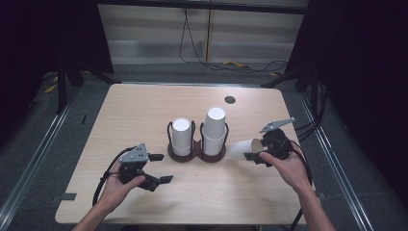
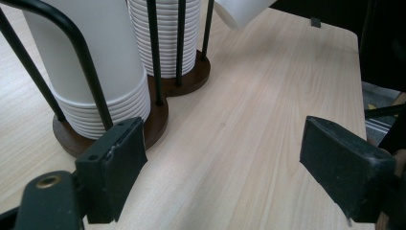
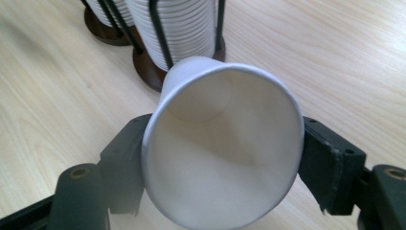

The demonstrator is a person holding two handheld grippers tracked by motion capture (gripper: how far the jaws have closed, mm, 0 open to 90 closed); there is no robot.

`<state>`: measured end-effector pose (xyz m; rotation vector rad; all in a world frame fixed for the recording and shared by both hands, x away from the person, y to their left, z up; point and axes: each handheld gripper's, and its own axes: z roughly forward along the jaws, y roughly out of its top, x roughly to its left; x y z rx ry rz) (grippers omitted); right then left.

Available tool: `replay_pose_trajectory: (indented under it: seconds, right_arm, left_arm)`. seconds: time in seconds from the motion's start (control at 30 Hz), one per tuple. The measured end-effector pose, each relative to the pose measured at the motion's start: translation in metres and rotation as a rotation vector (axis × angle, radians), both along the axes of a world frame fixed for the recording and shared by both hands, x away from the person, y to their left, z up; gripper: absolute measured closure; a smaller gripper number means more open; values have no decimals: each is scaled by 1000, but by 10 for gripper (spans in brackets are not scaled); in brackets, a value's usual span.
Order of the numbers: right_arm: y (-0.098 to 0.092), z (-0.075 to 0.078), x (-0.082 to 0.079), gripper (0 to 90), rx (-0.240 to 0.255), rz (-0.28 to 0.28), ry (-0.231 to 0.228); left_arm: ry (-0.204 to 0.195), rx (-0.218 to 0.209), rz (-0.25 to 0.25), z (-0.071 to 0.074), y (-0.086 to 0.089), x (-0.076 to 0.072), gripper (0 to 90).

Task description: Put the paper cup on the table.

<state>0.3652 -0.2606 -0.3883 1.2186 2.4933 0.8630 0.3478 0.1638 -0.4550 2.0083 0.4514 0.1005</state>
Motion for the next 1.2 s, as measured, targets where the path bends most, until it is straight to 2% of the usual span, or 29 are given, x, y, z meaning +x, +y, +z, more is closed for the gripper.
replay_pose_trajectory:
  seconds: [0.17, 0.3, 0.5, 0.63, 0.77, 0.9, 1.1, 1.17, 1.2]
  right_arm:
    - [1, 3, 13, 261, -41, -13, 36]
    - [2, 6, 23, 251, -66, 5, 31]
    - [0, 7, 39, 251, -152, -50, 91]
    - [-3, 6, 50, 251, -187, -72, 120]
    - [-4, 3, 61, 247, -247, -96, 172]
    - [-3, -1, 67, 245, -273, -94, 199]
    - [3, -2, 75, 243, -352, -89, 221]
    - [4, -3, 78, 242, -356, -83, 240]
    - [5, -5, 79, 242, -378, -88, 235]
  left_arm:
    - [-1, 3, 3, 1, 1, 0, 158]
    - [2, 3, 5, 0, 1, 0, 158]
    - [5, 12, -1, -2, 0, 0, 158]
    - [7, 11, 2, -2, 1, 1, 158]
    - [6, 8, 3, -3, 2, 1, 158]
    - [9, 11, 6, -3, 2, 2, 158]
    - [12, 8, 7, -4, 3, 2, 158]
    - [13, 7, 7, -4, 3, 2, 158]
    - [19, 4, 10, -4, 3, 2, 158]
